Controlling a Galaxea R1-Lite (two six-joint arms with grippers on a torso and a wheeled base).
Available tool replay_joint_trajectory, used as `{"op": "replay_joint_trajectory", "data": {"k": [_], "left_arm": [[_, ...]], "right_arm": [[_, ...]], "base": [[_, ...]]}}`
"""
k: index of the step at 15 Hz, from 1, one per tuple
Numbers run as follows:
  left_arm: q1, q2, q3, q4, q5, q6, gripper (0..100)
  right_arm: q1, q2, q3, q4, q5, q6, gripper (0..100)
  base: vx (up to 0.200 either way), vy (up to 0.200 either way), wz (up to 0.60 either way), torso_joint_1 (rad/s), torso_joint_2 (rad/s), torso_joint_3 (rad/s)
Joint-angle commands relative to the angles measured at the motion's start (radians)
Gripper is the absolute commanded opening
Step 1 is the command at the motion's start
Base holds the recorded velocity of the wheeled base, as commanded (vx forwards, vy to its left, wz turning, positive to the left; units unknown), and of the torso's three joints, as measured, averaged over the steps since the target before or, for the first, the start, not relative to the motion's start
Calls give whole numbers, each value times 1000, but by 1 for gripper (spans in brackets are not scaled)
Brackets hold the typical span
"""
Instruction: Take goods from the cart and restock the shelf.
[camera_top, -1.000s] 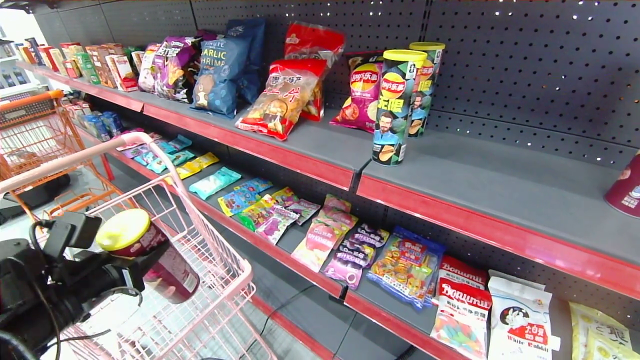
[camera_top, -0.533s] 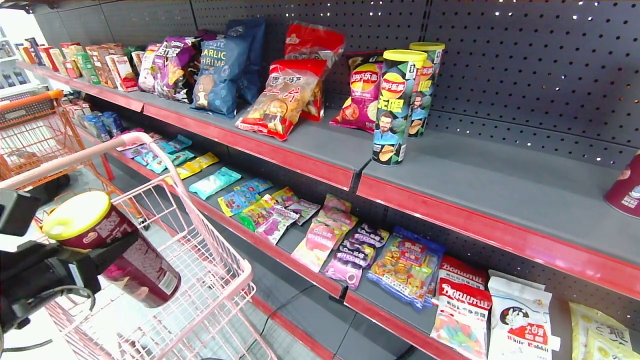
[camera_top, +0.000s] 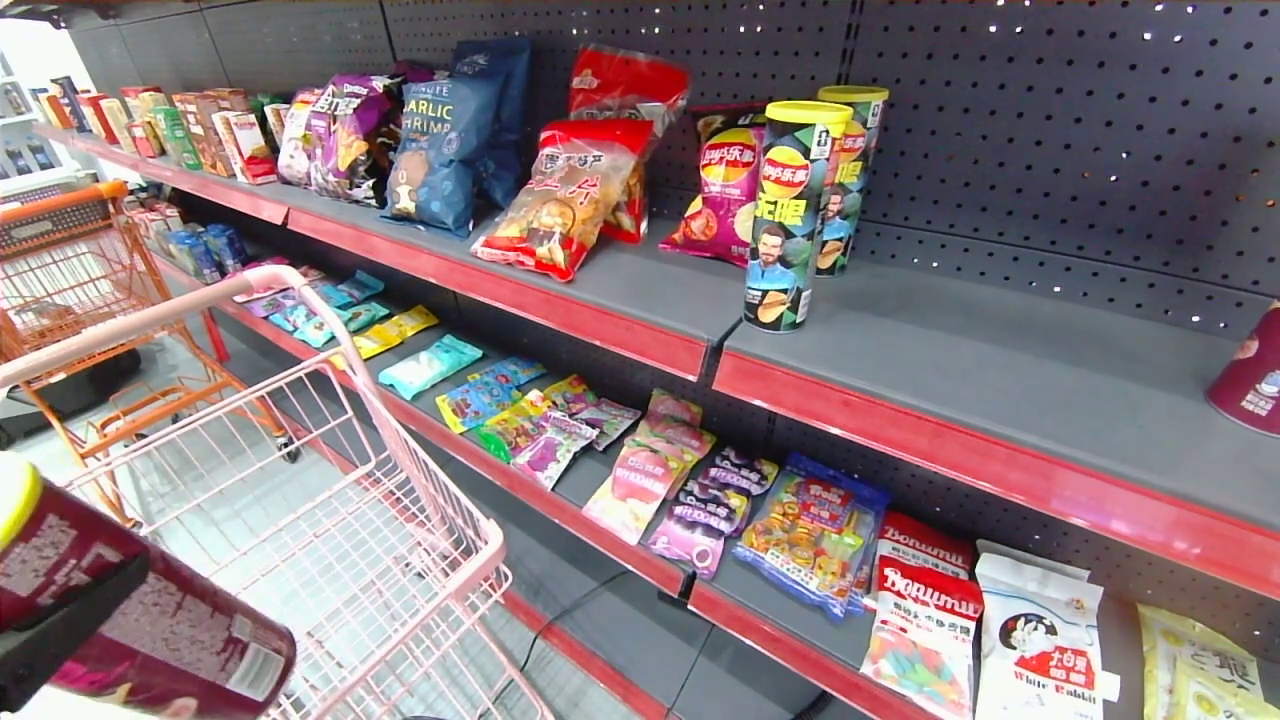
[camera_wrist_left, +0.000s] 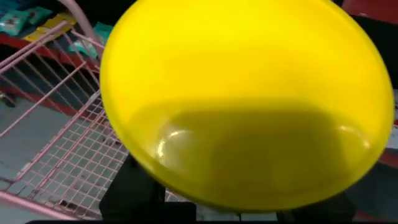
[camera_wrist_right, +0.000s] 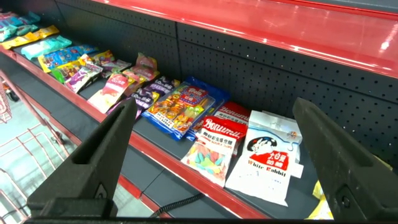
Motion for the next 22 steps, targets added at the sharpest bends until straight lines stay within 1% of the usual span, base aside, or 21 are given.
{"op": "replay_joint_trajectory", "data": {"k": [1,3,4,6,9,10,12,15,22], "left_arm": [[1,-131,11,10,86,-11,0],[1,-154,7,21,130,-11,0],[1,-154,4,22,170,-11,0],[1,-172,11,22,198,-10,0],[-3,-232,24,47,193,9,0],[-2,-246,25,59,202,10,0],[-2,-258,25,70,202,15,0],[-2,-260,25,70,195,13,0],[-2,-275,34,73,199,13,0]], "right_arm": [[-1,1,0,0,0,0,100],[1,1,0,0,0,0,100],[1,1,2,0,0,0,100],[1,1,0,0,0,0,100],[1,1,0,0,0,0,100],[-1,1,0,0,0,0,100],[1,1,0,0,0,0,100],[1,1,2,0,0,0,100],[1,1,0,0,0,1,100]], "base": [[0,0,0,0,0,0],[0,0,0,0,0,0],[0,0,0,0,0,0],[0,0,0,0,0,0],[0,0,0,137,-354,-220],[0,0,0,198,-525,-320],[0,0,0,232,-566,-339],[0,0,0,225,-546,-325],[0,0,0,173,-392,-222]]}}
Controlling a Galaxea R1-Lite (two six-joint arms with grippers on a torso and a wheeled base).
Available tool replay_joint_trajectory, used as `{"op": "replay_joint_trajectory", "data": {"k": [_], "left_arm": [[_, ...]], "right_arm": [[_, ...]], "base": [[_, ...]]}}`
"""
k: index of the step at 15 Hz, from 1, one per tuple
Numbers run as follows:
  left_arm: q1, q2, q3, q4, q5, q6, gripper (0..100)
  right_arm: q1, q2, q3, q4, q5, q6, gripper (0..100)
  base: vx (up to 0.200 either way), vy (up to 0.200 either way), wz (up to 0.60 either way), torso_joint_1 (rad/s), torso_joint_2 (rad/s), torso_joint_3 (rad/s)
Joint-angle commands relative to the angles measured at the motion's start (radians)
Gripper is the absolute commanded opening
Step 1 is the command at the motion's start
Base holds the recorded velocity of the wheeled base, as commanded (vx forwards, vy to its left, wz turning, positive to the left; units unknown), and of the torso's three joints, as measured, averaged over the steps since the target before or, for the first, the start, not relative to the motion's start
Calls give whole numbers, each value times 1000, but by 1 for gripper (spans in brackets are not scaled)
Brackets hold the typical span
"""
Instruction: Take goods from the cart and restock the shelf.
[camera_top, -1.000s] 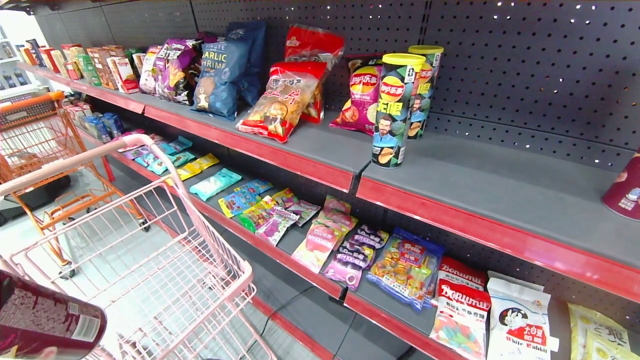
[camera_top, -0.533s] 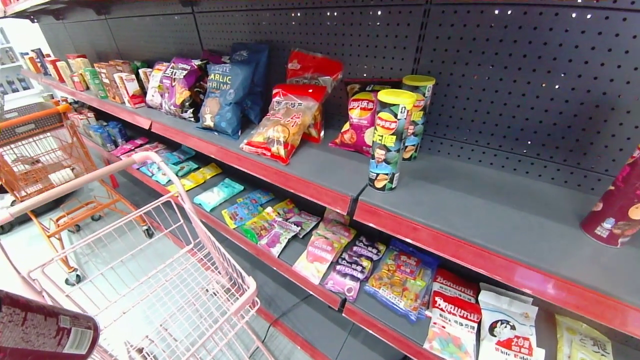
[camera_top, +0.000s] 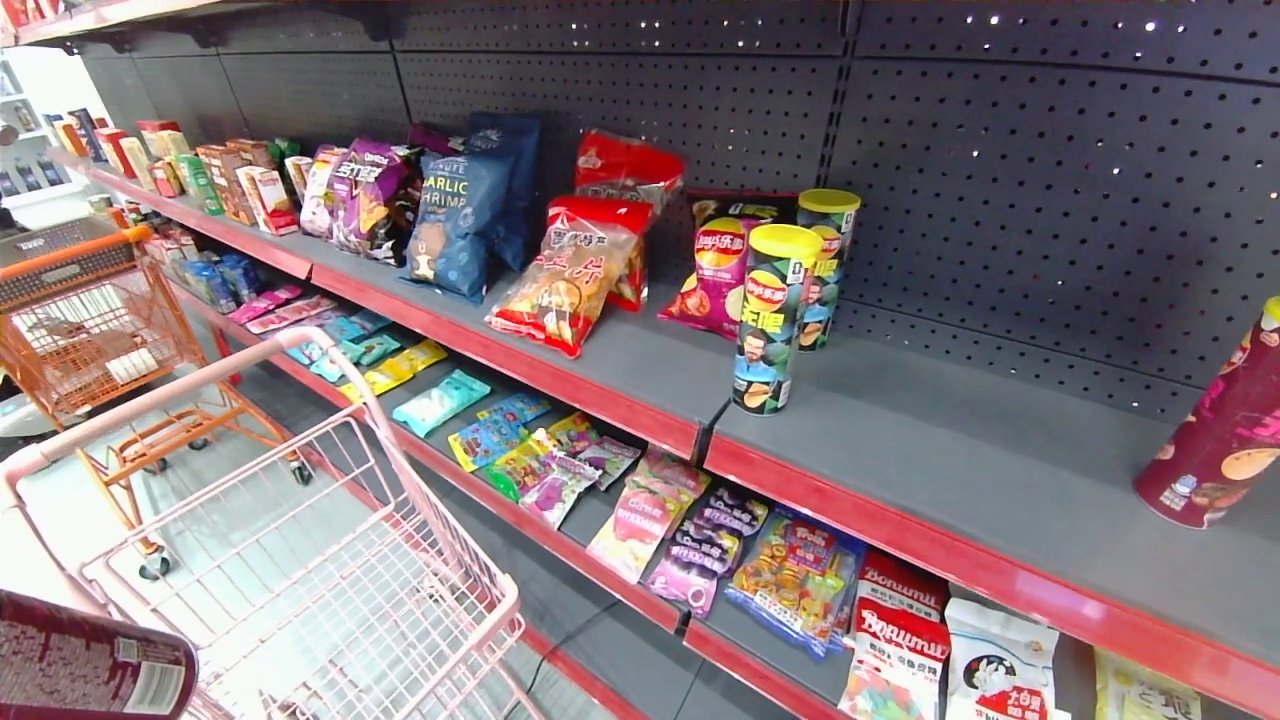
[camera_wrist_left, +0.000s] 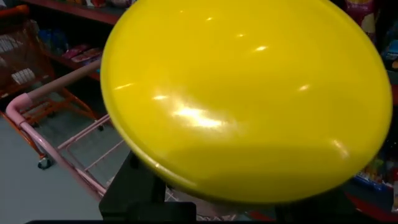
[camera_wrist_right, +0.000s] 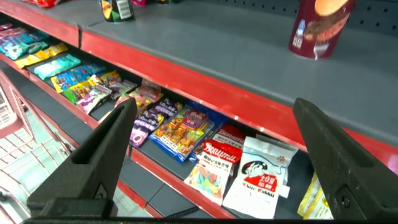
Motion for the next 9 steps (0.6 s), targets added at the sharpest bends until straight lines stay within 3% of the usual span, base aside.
{"op": "replay_joint_trajectory", "data": {"k": [1,9], "left_arm": [[0,-3,1,1,0,1,0],[0,-6,14,1,2,1,0]], "right_arm": [[1,1,0,0,1,1,100],[-1,1,0,0,1,1,100]], "base": [[0,0,0,159,-364,-198],[0,0,0,165,-355,-194]]}}
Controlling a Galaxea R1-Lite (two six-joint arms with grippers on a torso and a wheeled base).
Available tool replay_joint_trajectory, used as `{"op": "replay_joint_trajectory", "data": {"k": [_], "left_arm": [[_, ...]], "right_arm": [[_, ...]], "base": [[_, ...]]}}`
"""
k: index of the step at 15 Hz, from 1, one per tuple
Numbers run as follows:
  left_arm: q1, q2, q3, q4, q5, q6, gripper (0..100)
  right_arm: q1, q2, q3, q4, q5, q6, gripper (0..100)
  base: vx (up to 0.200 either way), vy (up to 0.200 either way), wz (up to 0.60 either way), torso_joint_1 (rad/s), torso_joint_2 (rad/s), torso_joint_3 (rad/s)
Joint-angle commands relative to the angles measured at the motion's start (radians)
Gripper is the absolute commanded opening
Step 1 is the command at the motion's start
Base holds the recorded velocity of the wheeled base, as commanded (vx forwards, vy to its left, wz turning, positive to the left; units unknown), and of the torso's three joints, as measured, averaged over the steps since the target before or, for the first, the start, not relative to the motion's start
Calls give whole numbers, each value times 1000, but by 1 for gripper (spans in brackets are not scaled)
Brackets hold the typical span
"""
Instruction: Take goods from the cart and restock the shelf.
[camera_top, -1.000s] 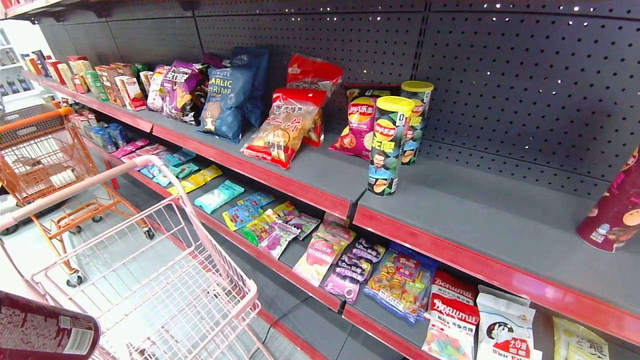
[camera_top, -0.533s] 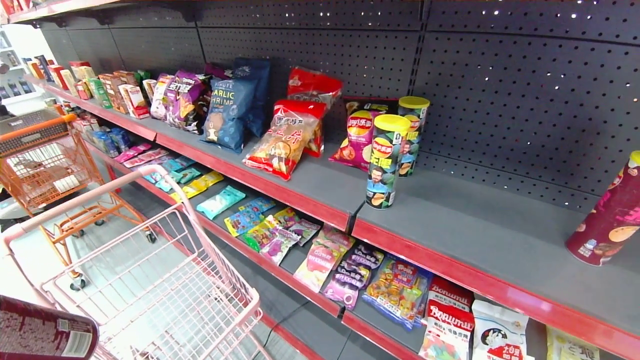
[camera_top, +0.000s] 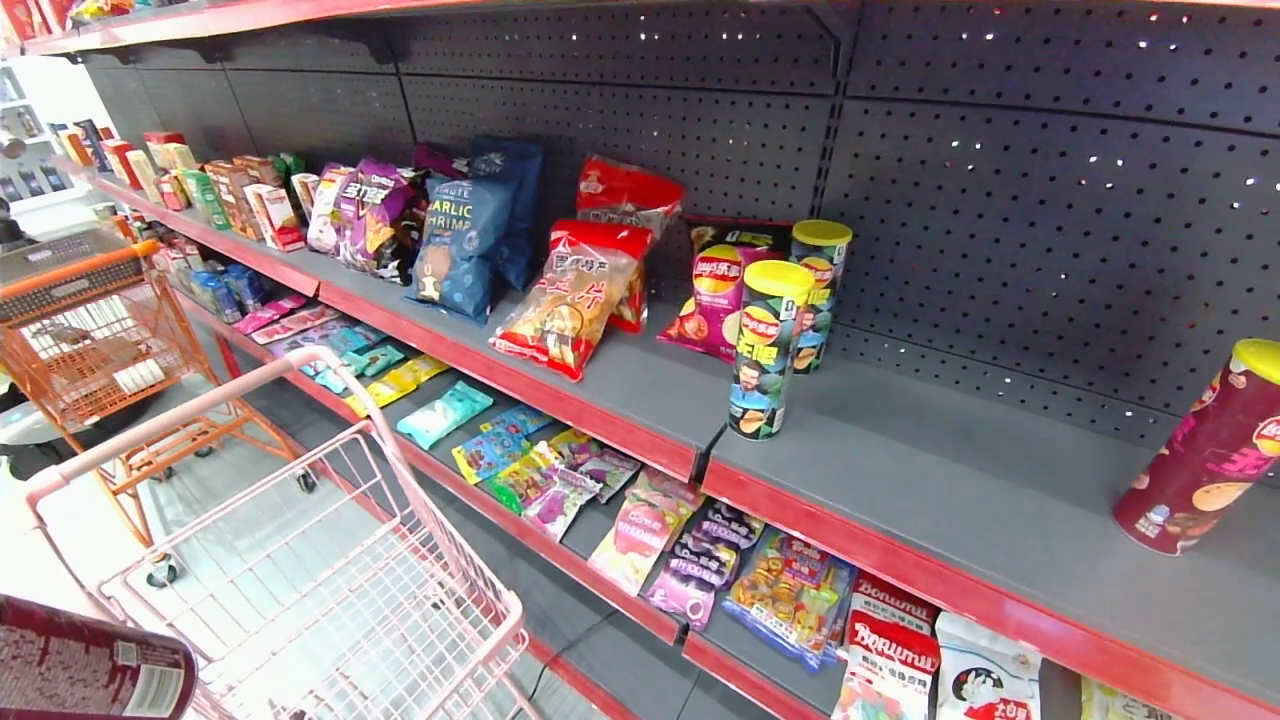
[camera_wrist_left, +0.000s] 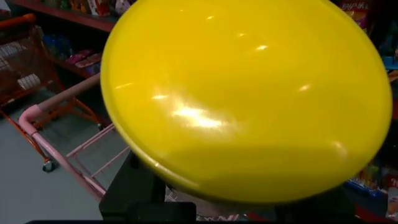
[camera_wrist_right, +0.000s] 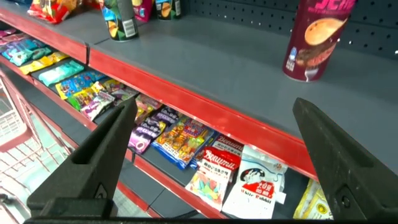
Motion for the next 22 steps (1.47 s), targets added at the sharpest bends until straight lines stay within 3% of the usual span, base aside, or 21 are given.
{"op": "replay_joint_trajectory", "data": {"k": [1,6,22], "left_arm": [[0,-3,9,0,0,0,0],[0,-26,30,9,0,0,0],[-1,-40,38,11,-8,0,0]], "right_arm": [[0,1,0,1,0,0,100],[0,1,0,1,0,1,100],[0,1,0,1,-1,-2,100]], "base": [[0,0,0,66,-198,-85],[0,0,0,0,0,0],[0,0,-562,4,0,-1]]}}
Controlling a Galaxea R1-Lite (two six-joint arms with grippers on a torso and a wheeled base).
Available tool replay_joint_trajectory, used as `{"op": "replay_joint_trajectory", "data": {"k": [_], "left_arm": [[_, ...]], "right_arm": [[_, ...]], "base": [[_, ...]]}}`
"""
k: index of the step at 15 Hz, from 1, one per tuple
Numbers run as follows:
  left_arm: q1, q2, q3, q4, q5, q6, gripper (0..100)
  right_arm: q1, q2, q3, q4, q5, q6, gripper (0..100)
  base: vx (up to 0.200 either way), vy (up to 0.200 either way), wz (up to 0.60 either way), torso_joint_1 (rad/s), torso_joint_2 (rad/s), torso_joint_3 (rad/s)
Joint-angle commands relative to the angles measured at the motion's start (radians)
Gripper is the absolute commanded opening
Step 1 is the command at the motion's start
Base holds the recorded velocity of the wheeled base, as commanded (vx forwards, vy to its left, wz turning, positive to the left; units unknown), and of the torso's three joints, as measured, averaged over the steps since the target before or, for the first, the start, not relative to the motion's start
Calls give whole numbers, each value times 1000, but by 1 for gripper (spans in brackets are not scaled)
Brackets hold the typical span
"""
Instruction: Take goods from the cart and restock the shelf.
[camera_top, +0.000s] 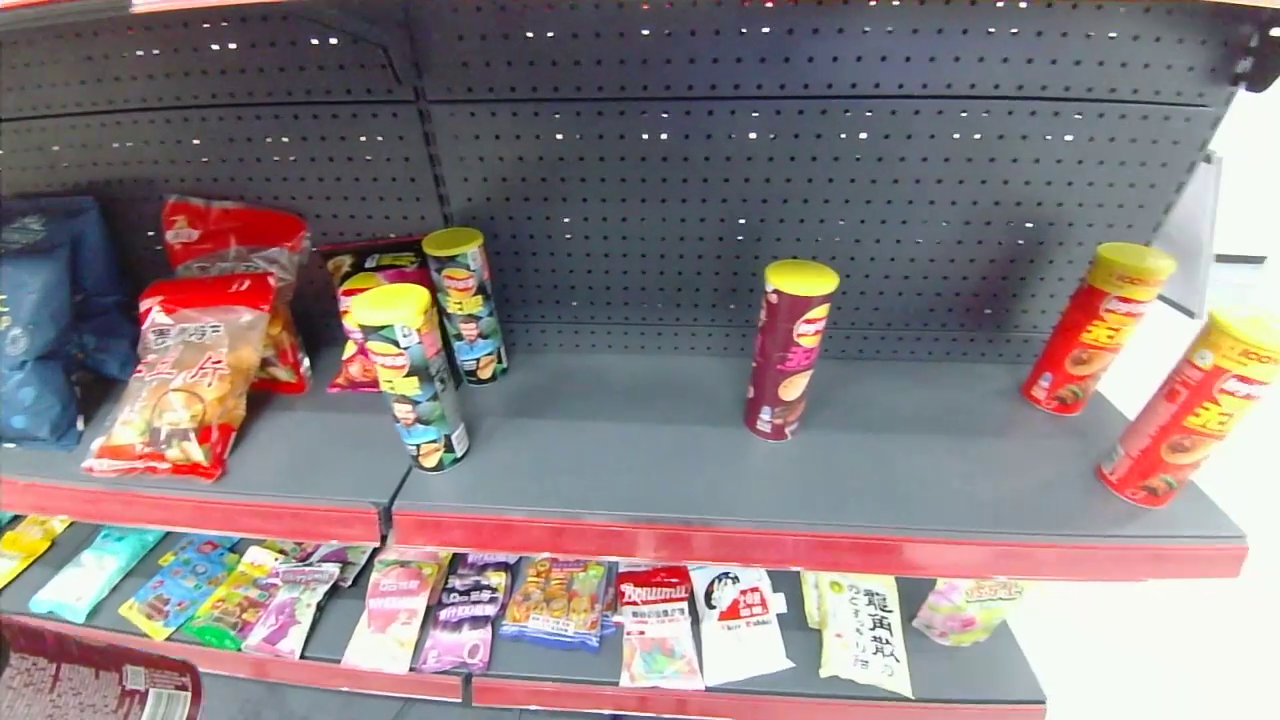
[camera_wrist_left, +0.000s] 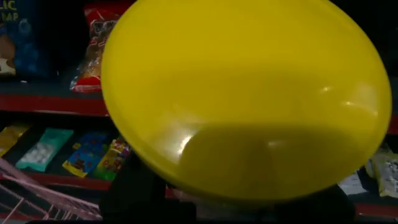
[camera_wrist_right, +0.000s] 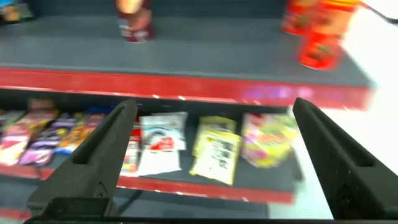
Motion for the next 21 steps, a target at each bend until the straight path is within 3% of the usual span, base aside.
{"op": "replay_joint_trajectory", "data": {"k": [1,5,8,10,11,13,14,15,16,17,18,19,20,21], "left_arm": [[-1,2,0,0,-1,0,0],[-4,2,0,18,-11,1,0],[-6,-18,-2,43,-93,1,0],[-6,-21,-8,67,-117,1,0],[-7,-21,-11,76,-120,1,0],[-10,-5,-9,83,-123,3,0],[-10,4,-9,87,-125,11,0],[-10,5,-9,92,-125,20,0],[-16,10,-11,109,-128,26,0],[-16,10,-9,112,-129,26,0],[-16,7,-5,124,-177,26,0],[-16,10,-9,127,-189,26,0],[-16,10,-9,127,-189,26,0],[-16,21,-8,127,-189,24,0]], "right_arm": [[1,1,0,0,2,1,100],[1,1,0,0,2,1,100],[4,9,0,0,3,-5,100],[2,15,-3,1,2,-25,100],[10,65,-89,11,9,-54,100],[4,466,-416,20,14,-7,100],[27,584,-464,20,26,-62,100],[57,641,-464,11,48,-126,100],[133,806,-468,-37,60,-128,100],[148,846,-468,-68,60,-111,100],[232,1084,-465,-318,57,-46,100],[285,1187,-470,-414,54,-48,100],[285,1187,-470,-414,54,-48,100],[340,1398,-545,-505,55,-43,100]], "base": [[0,0,0,0,0,0],[0,0,0,0,0,0],[0,0,0,0,0,0],[0,0,0,0,0,0],[0,0,0,0,0,0],[0,0,0,0,0,0],[0,0,0,0,0,0],[0,0,0,0,0,0],[0,0,0,0,0,0],[0,0,0,0,0,0],[0,0,0,0,0,0],[0,0,0,0,0,0],[0,0,0,0,0,0],[0,0,0,0,0,0]]}}
